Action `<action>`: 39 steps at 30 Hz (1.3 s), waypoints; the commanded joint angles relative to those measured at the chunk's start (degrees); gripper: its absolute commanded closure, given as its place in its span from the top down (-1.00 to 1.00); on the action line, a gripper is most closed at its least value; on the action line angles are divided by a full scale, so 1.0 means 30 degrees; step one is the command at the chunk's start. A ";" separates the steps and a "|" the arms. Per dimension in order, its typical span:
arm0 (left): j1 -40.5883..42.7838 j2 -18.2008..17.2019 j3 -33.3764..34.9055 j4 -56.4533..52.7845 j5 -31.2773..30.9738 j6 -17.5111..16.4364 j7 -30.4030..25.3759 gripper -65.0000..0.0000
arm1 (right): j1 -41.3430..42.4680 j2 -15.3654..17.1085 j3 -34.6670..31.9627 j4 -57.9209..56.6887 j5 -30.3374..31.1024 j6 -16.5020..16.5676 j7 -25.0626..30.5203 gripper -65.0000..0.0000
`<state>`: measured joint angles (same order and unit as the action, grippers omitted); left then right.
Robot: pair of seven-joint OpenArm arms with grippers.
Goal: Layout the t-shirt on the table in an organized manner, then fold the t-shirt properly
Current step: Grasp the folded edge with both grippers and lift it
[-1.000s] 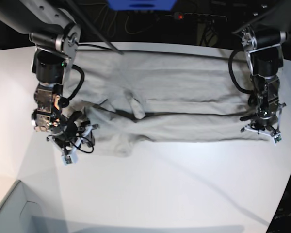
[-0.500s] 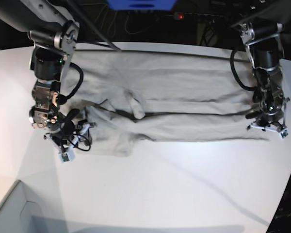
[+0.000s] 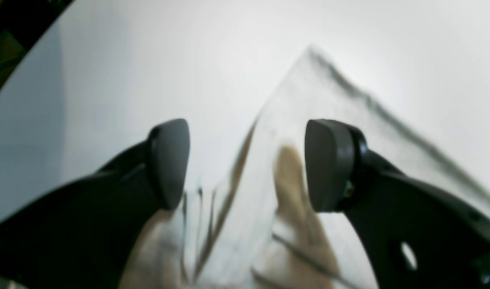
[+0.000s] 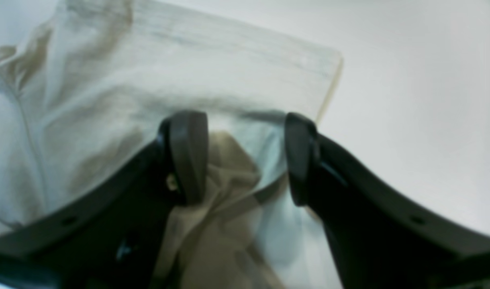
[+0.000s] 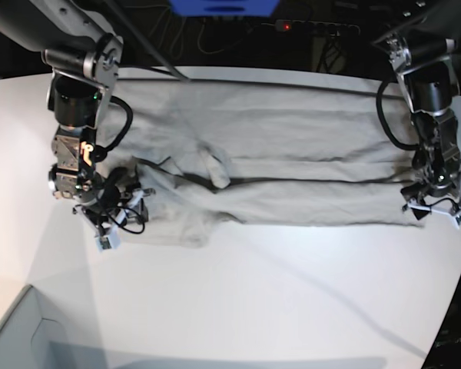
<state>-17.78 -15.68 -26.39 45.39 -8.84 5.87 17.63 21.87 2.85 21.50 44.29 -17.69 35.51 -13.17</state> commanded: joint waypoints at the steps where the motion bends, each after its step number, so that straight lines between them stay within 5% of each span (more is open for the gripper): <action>1: -0.1121 -0.0501 -0.0008 0.0329 0.0061 0.0022 -0.0586 0.33 | 0.0374 0.0119 -0.0030 0.0195 0.0110 -0.0129 0.0184 -0.04; 10: -0.5077 -0.0560 0.0167 -0.6821 0.0236 -0.0037 -0.0704 0.33 | -0.0037 0.0148 -0.0001 0.0225 0.0110 -0.0129 0.0155 -0.04; 17: -0.5223 -0.0531 0.0167 -0.9165 0.0236 -0.0037 -0.2843 0.31 | -0.0300 0.0148 -0.0001 0.0313 0.0110 -0.0129 0.0184 -0.04; 27: -0.4901 -0.0560 0.0167 -0.9751 0.0236 -0.0037 -0.2931 -0.97 | -0.0271 0.0383 -0.0089 -0.0449 0.0110 -0.0129 0.0126 -0.09; 39: -0.4960 -0.0560 0.0167 -0.9751 0.0236 -0.0037 -0.2814 -0.99 | -0.0212 0.0236 -0.0235 -0.1534 0.0110 -0.0129 0.0067 -0.08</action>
<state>-32.23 -16.99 -25.82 16.12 -7.94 5.54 6.76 21.23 3.92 21.08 40.32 -15.62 35.27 -8.84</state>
